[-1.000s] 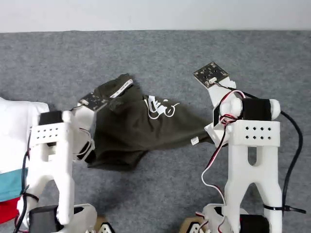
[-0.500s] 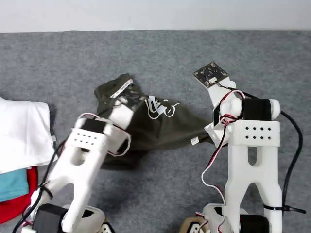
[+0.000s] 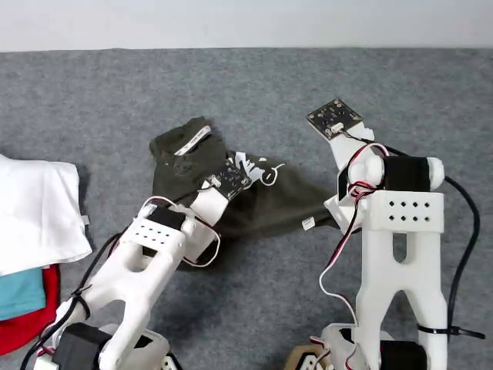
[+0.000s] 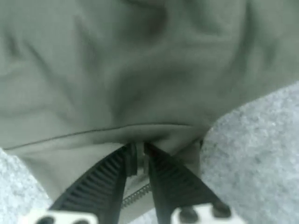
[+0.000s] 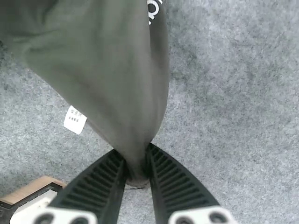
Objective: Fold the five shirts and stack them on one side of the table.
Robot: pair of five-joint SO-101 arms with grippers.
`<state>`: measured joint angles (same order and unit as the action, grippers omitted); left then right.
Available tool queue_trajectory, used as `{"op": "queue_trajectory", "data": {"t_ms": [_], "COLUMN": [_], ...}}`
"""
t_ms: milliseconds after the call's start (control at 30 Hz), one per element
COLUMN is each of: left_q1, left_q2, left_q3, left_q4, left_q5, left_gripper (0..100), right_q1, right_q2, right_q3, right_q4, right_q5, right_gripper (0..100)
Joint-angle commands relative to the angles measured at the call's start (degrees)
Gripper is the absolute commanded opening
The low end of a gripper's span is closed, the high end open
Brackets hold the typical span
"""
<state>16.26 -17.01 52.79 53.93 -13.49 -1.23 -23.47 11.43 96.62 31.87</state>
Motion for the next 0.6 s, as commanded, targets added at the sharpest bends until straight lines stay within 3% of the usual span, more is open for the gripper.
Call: {"op": "queue_trajectory", "data": {"t_ms": [0,167,567], "left_q1": [0.0,0.35,1.23], "left_q2": [-1.49,1.23,7.12], "left_q3": [0.13,-0.31,-11.82], "left_q4": [-1.49,-0.62,14.68], "left_q5": [0.79,0.79,0.44], "left_gripper": [4,4,1], "right_q1": [-0.22,-0.22,-0.13], "right_q2": [-1.45,-1.45,-1.89], "right_q3": [-0.26,-0.26,-0.26], "right_q4": [-0.22,-0.22,-0.13], "right_q5": [0.18,0.18,0.18], "right_gripper": [0.9,0.9,0.9]}}
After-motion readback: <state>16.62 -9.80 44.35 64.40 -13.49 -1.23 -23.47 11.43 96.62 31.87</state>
